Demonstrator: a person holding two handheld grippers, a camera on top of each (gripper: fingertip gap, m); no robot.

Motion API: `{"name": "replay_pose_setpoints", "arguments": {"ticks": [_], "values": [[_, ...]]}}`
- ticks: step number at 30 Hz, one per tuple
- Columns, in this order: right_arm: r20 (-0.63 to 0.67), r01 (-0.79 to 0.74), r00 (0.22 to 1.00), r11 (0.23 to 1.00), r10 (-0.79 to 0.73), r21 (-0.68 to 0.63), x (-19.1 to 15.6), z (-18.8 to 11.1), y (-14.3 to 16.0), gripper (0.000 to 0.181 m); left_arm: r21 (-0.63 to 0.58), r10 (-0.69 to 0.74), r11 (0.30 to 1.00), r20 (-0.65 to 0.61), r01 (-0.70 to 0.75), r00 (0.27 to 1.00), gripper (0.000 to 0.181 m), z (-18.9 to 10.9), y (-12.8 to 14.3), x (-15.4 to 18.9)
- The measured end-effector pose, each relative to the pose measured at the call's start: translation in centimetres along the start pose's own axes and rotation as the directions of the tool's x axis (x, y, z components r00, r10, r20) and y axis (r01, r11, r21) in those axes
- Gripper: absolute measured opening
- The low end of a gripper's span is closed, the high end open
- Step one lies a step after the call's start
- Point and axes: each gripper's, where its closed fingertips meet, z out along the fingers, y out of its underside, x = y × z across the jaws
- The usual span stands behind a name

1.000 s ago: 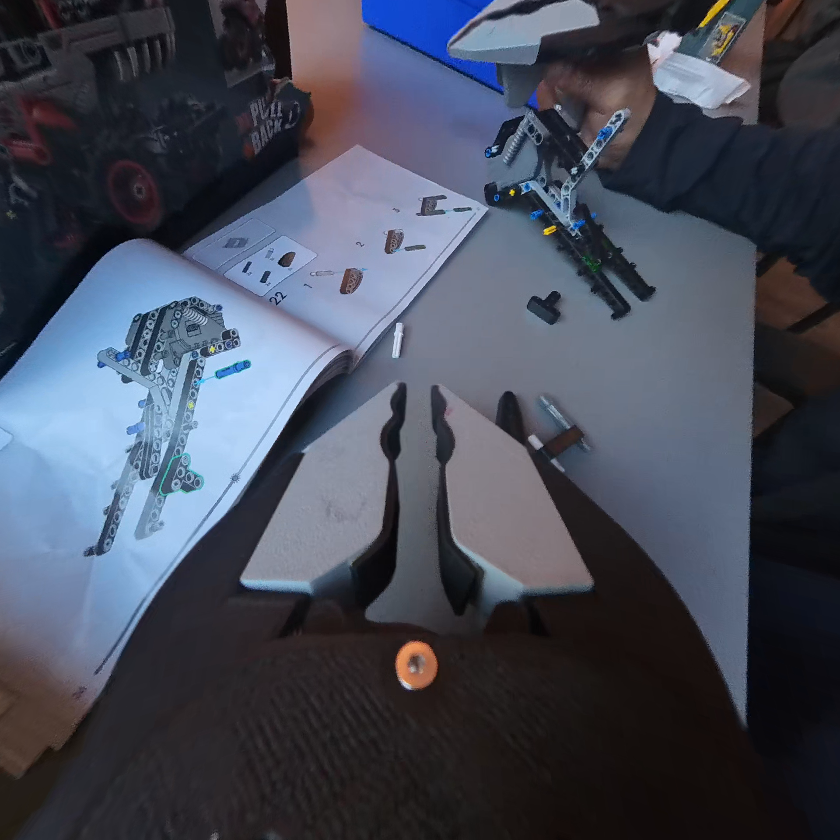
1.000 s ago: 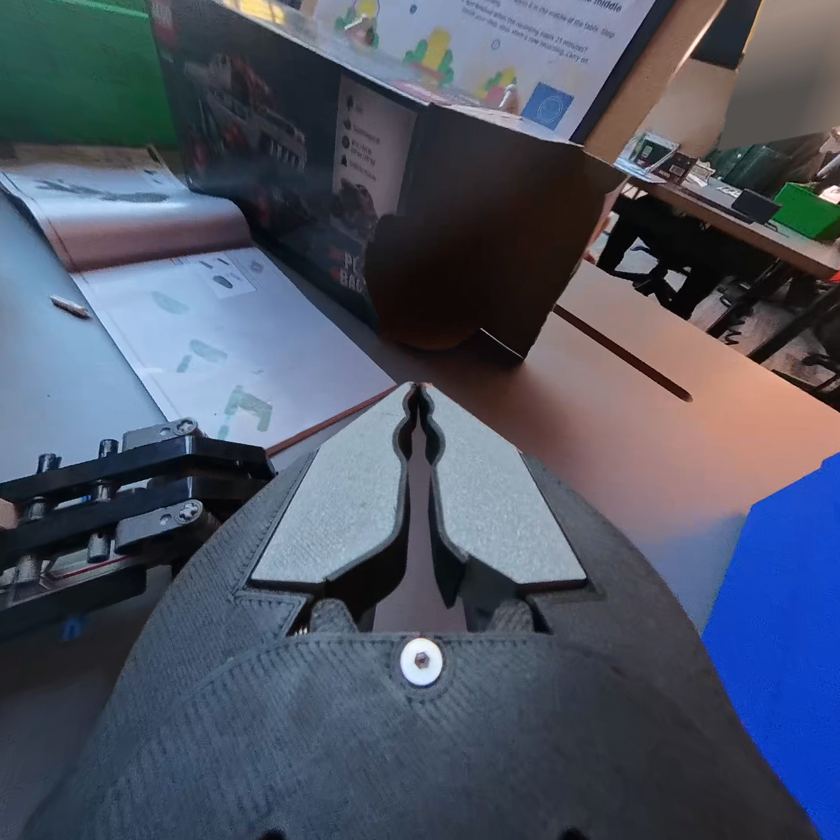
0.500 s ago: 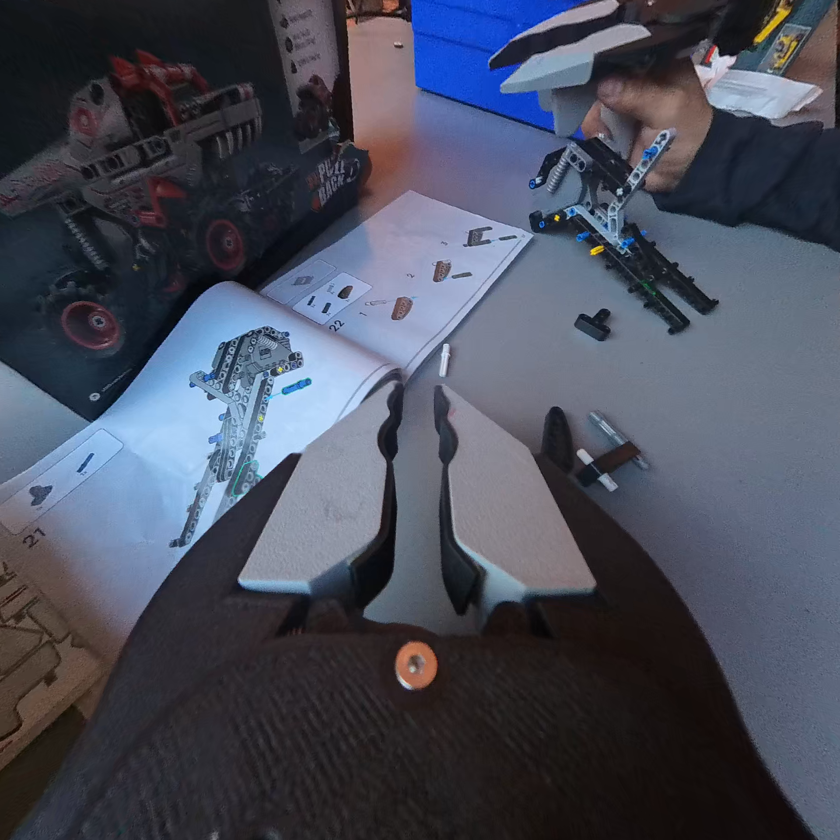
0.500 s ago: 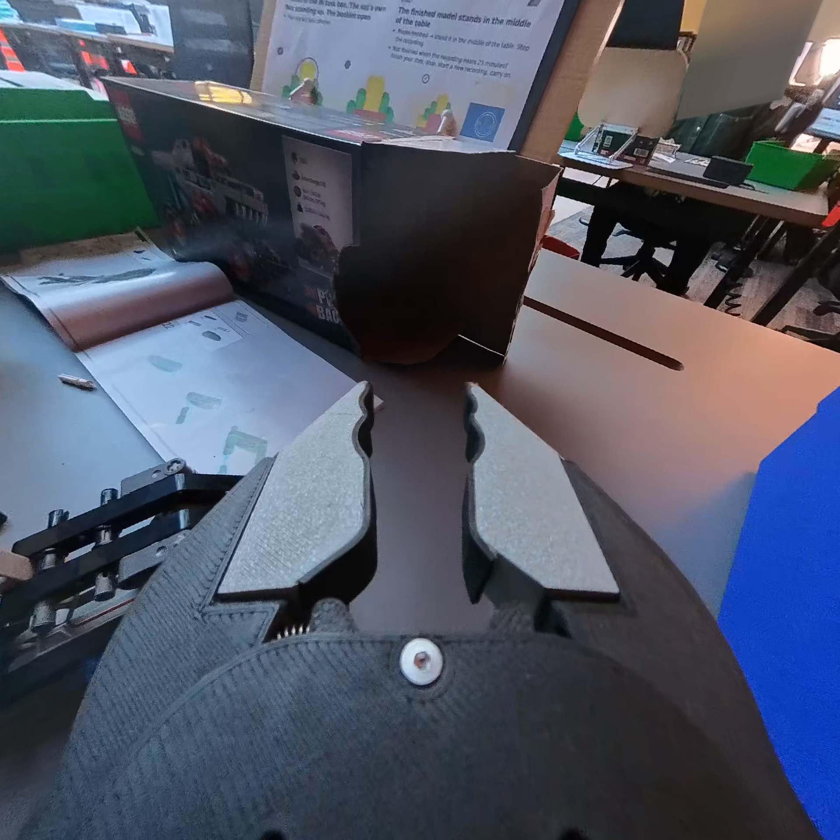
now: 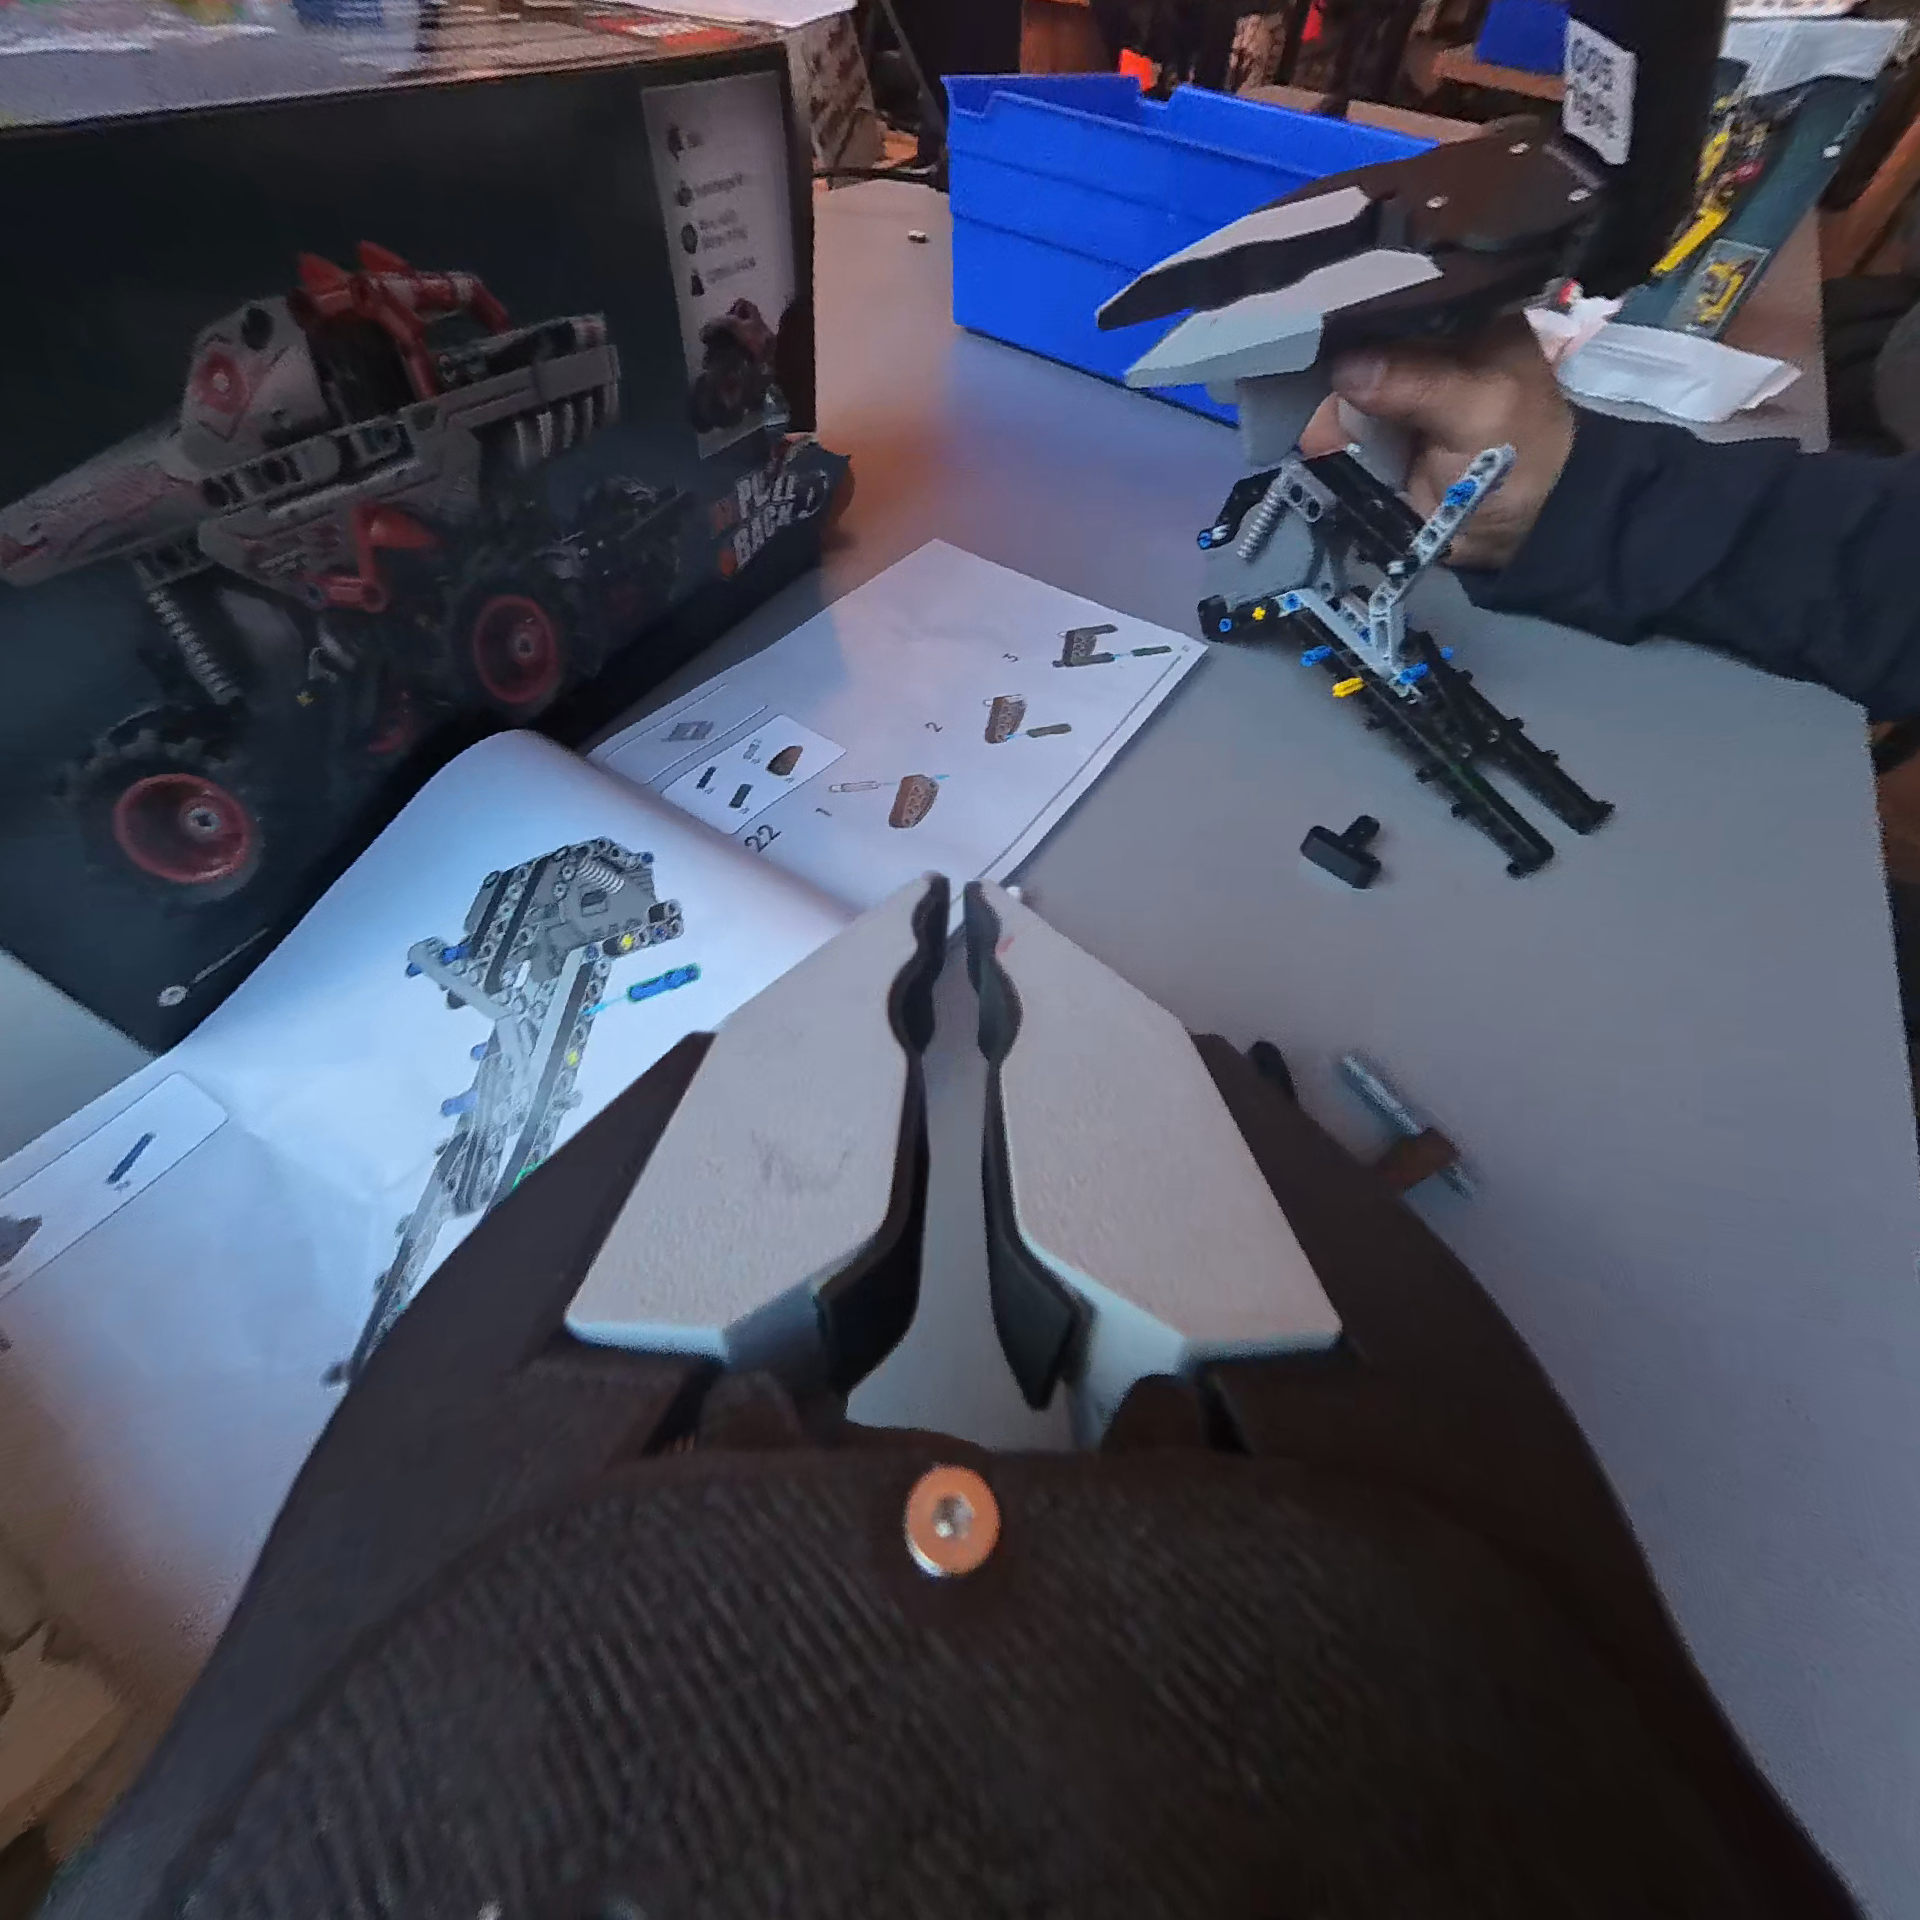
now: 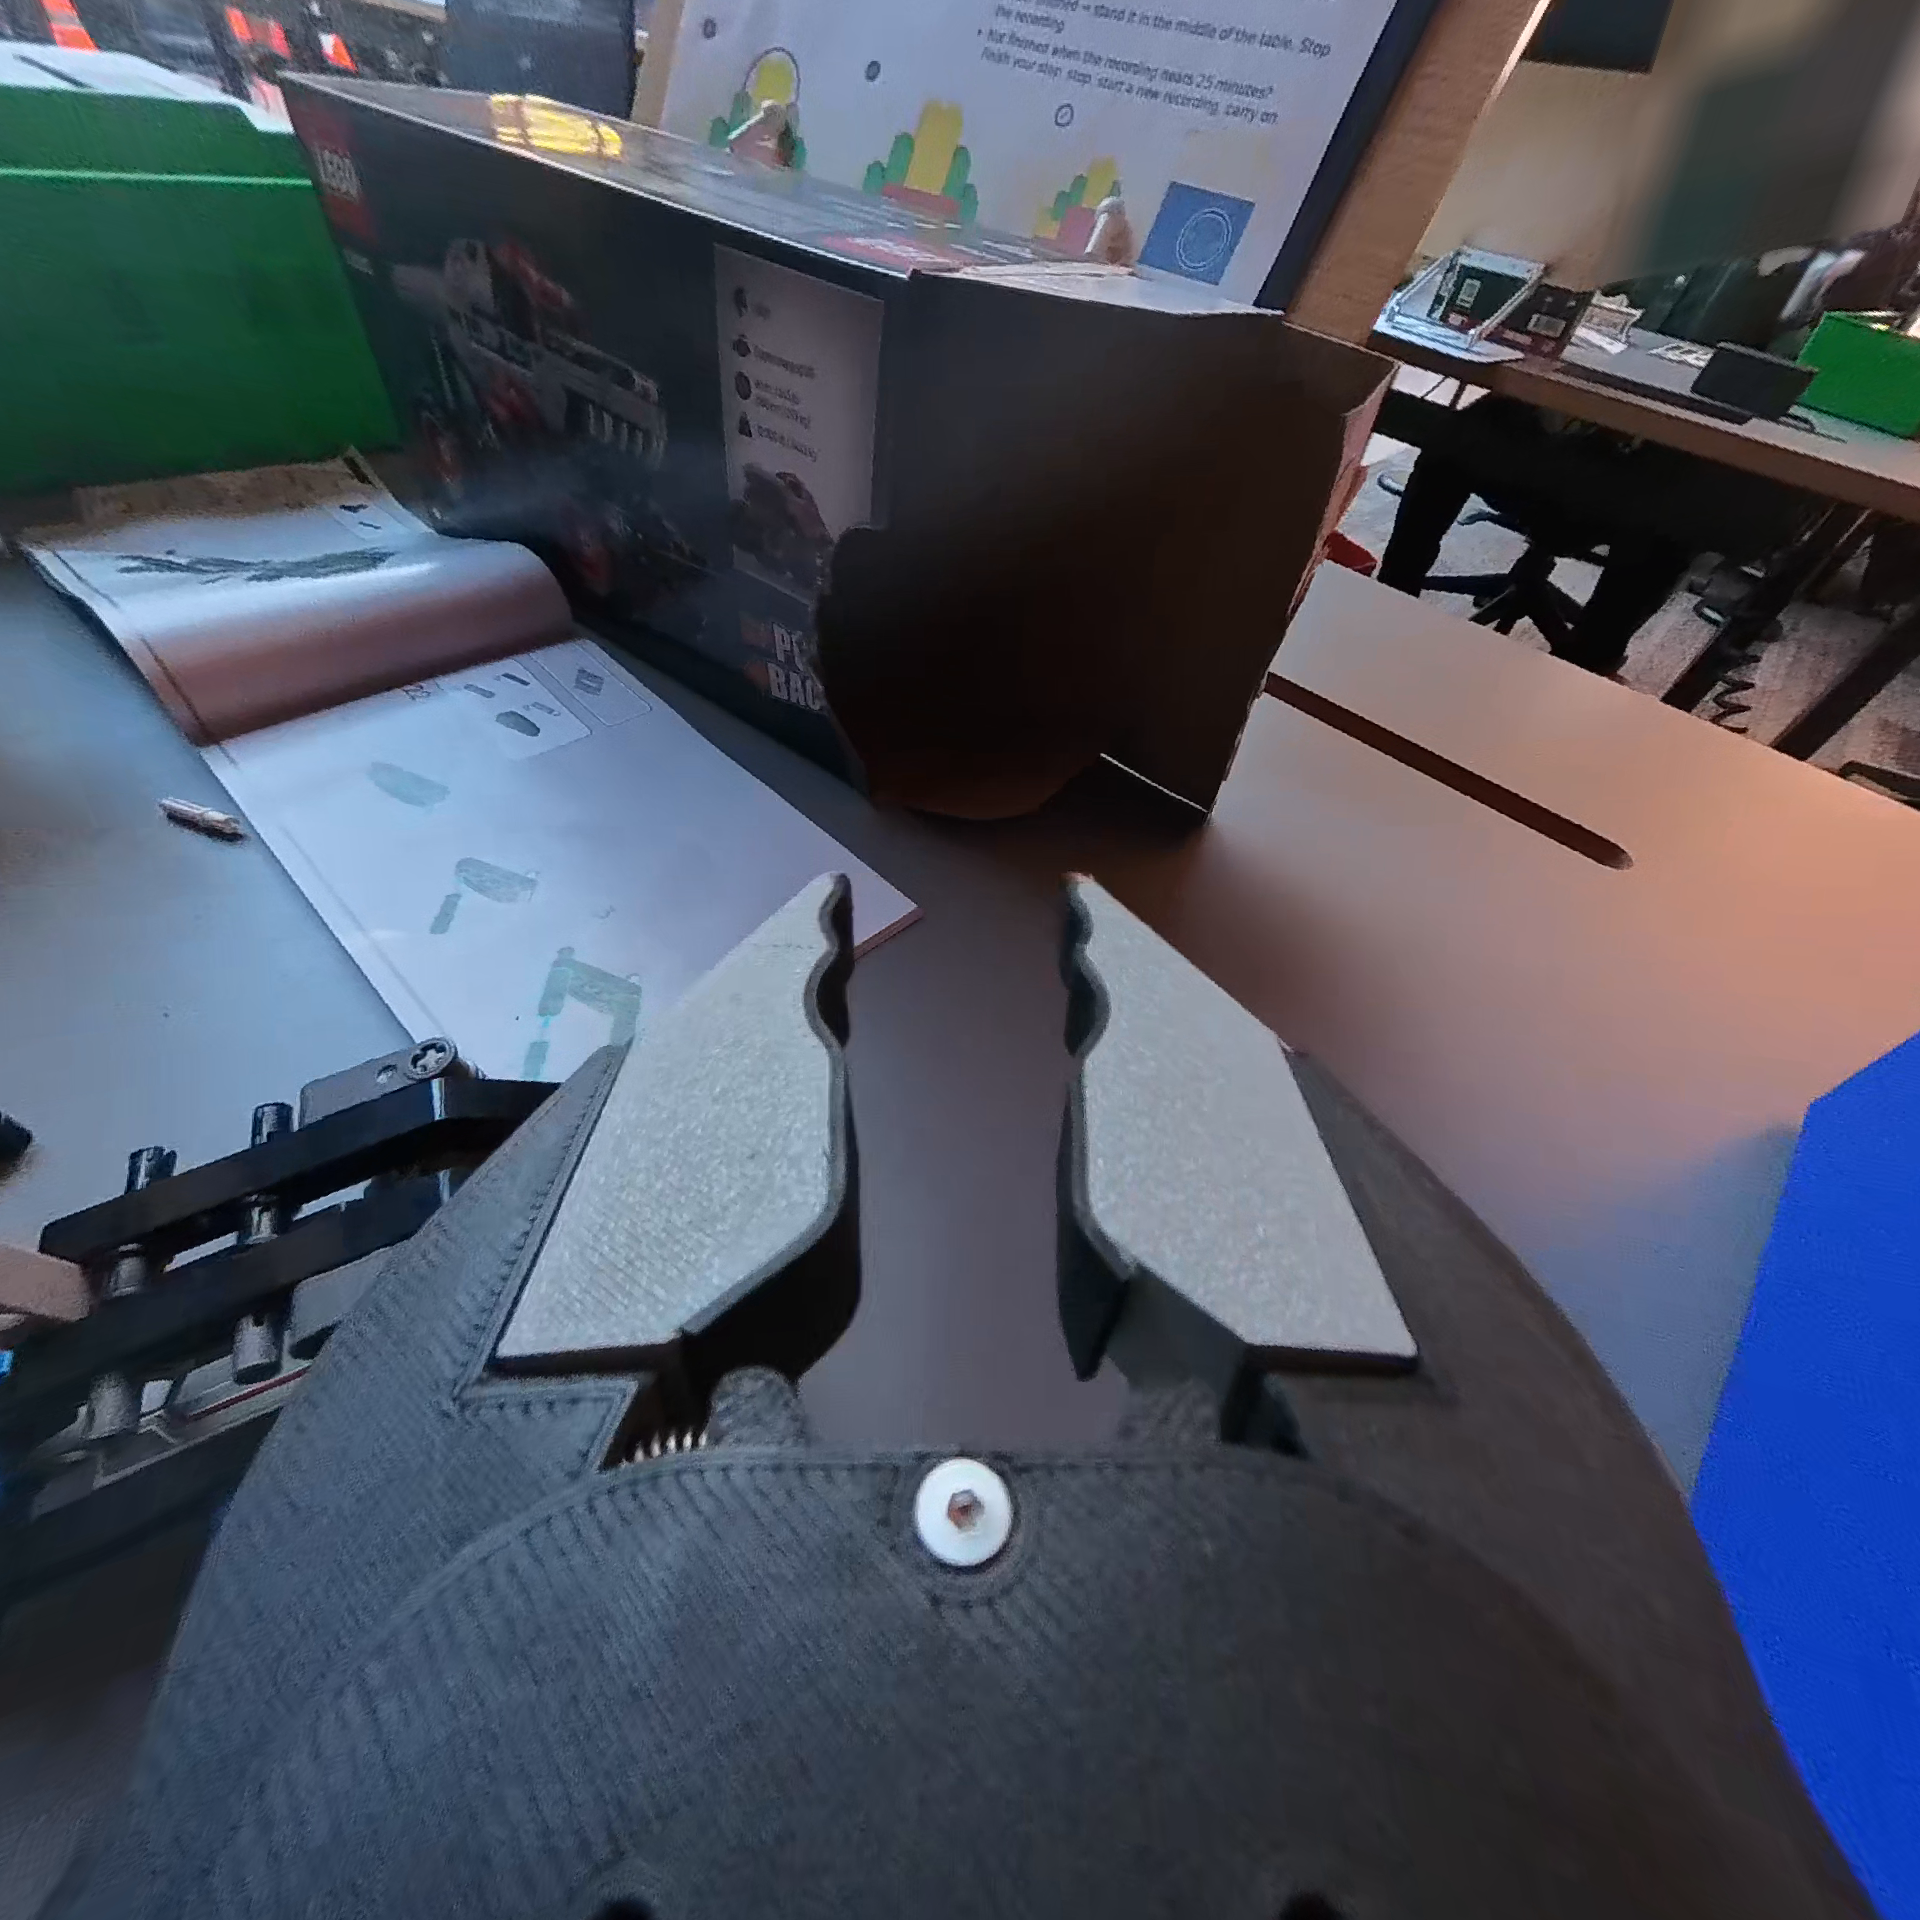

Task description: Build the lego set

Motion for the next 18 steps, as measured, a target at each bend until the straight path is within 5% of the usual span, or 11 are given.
{"name": "replay_pose_setpoints", "arguments": {"ticks": [5,18], "values": [[0.0,-0.036,0.999,0.999,0.036,-0.004,0.4,0.1,0.1,0.05,0.014,0.024,1.0,-0.081,-0.023,0.996,0.0,1.0,-0.6,1.4],[-0.026,-0.063,0.998,0.998,0.063,0.023,1.0,-0.3,-0.2,0.049,0.011,0.028,1.0,-0.063,-0.027,0.998,0.0,-0.4,0.0,0.9]]}}
